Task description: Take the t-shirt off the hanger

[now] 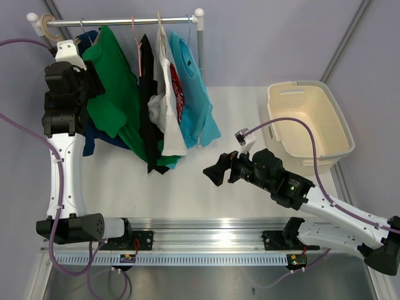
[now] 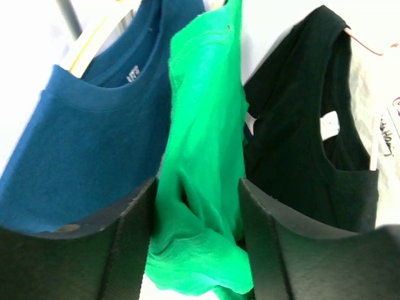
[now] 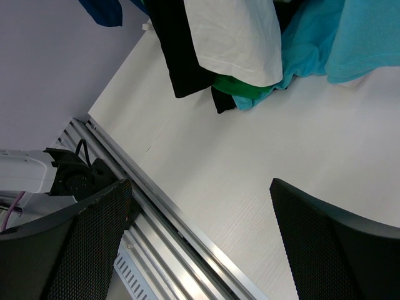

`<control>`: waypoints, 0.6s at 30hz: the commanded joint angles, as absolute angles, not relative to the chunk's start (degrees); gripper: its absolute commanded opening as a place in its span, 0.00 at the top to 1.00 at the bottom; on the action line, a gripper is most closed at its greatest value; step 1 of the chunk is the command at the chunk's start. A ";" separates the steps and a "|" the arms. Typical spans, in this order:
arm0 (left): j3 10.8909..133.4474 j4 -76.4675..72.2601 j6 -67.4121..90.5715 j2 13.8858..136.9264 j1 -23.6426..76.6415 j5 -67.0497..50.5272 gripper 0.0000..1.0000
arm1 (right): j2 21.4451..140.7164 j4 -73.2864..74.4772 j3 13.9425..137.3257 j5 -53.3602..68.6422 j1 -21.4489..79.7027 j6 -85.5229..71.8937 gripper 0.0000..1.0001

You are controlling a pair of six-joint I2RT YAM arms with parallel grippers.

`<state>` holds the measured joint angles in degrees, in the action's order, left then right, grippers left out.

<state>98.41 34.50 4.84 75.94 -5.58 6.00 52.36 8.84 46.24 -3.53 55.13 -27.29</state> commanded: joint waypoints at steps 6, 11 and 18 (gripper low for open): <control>100.37 32.87 4.74 78.22 -5.89 0.26 0.46 | 50.98 7.73 46.93 -2.64 55.46 -27.77 0.01; 101.07 32.96 5.27 79.28 -5.89 0.26 0.51 | 51.06 7.65 46.85 -2.64 55.46 -27.69 0.00; 104.76 32.96 6.50 79.98 -5.89 0.26 0.80 | 52.38 7.38 47.20 -2.29 55.46 -27.86 0.00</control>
